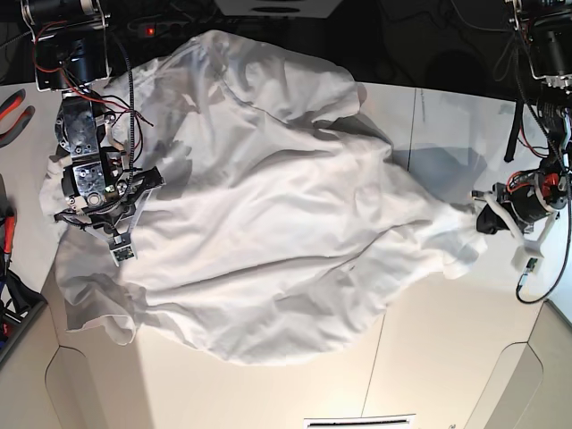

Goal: Layout the t-shirt on the table in an organized manner, then fold the t-shirt properly
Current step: 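Drag the grasped fabric with the left gripper away from the right gripper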

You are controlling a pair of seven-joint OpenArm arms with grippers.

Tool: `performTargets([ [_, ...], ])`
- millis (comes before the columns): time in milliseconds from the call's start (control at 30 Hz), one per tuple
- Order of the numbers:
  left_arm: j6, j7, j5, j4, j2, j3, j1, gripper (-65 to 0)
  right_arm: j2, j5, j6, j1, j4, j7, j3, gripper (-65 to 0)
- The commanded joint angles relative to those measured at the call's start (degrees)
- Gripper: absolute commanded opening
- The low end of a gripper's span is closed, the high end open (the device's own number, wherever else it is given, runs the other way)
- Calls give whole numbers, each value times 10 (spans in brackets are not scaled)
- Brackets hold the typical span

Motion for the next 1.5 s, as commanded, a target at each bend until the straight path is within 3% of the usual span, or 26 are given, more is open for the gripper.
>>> performTargets([
  [0, -5, -2, -7, 10, -14, -4, 7, -650, -2, 26, 23, -9, -8, -35, -3, -650],
  [133, -35, 6, -48, 10, -16, -4, 52, -650, -2, 22, 23, -9, -8, -35, -3, -650],
  [267, -93, 70, -173, 10, -16, -4, 77, -650, -2, 22, 23, -9, -8, -39, -3, -650],
  [367, -93, 153, -207, 10, -16, -4, 82, -650, -2, 22, 23, -9, -8, -43, -3, -650],
  [433, -93, 168, -213, 10, -25, -4, 82, -650, -2, 22, 24, -9, -8, -43, -3, -650],
  [633, -93, 101, -233, 10, -78, -4, 81, -641, -2, 22, 24, -9, -8, -43, -3, -650],
  [733, -93, 101, -273, 17, -82, -4, 75, -569, -2, 22, 24, -8, -8, -43, -3, -650],
  [867, -93, 80, -223, 28, -82, -7, 43, -414, -2, 22, 24, -9, -8, -43, -3, -650],
  [1000, -93, -1, -134, 28, -80, -7, -3, -408, -2, 22, 24, -9, -8, -43, -3, -650],
  [1100, -78, -23, -147, 28, -68, -7, -36, -408, -2, 23, 24, -9, -8, -43, -3, -650],
  [1233, -93, -23, -205, 28, -20, -2, -69, -409, -2, 23, 24, -8, -8, -43, -3, -650],
  [1333, -93, -23, -193, 27, 20, 33, -85, -438, -2, 23, 24, -9, -8, -43, -3, -650],
  [1467, -93, -40, -137, 27, 58, 139, -105, -473, -2, 23, 24, -9, -8, -43, -3, -650],
])
